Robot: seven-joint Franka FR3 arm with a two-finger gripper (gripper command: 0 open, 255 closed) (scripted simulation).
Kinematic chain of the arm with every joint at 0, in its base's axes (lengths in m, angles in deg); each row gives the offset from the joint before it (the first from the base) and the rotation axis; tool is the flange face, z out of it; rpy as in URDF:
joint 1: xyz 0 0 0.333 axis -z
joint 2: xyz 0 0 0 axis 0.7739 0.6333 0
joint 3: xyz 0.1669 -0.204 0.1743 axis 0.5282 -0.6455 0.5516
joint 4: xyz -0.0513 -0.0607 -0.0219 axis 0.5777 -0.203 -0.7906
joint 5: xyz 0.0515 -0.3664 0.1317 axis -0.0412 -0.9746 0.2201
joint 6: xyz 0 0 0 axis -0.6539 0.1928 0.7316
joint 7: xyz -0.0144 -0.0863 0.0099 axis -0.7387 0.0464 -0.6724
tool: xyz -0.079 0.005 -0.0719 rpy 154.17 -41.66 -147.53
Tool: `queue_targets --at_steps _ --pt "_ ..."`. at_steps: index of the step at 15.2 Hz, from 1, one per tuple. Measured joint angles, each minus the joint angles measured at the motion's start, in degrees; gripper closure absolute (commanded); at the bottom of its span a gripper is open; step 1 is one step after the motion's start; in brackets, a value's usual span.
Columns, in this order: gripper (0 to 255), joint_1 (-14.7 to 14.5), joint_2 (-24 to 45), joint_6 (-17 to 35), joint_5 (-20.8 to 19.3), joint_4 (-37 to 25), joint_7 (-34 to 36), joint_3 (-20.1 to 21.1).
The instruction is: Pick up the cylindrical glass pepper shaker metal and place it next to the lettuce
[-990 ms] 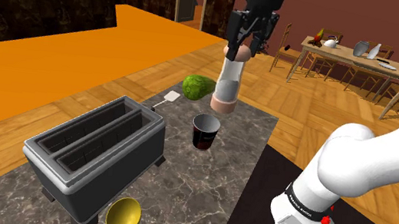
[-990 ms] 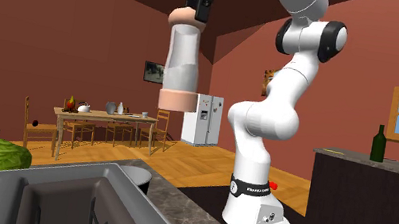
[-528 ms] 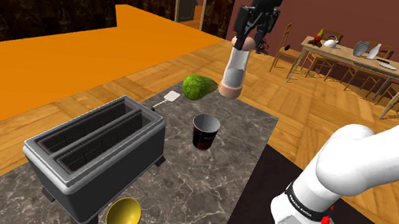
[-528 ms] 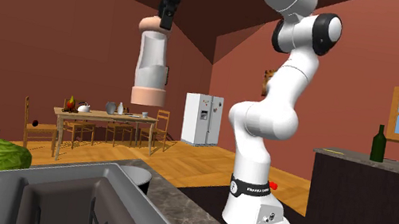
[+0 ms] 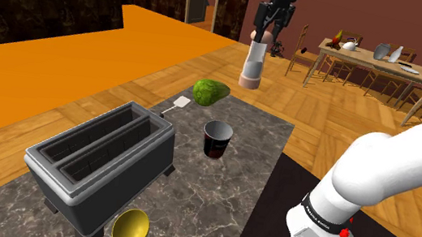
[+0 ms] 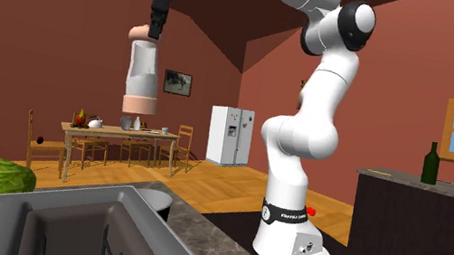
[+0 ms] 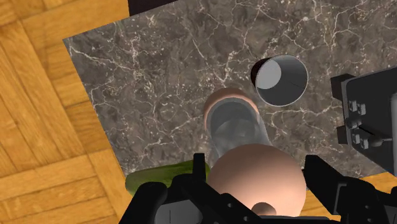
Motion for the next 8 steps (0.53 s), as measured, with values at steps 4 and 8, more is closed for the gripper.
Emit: queue_targets --at_steps 4,8 --pt "255 1.3 4.4 0.8 -1.1 -3.6 -5.1 -4.0" --pt "255 2.6 10.1 1.6 -1.4 -8.6 -10.3 -7.9"
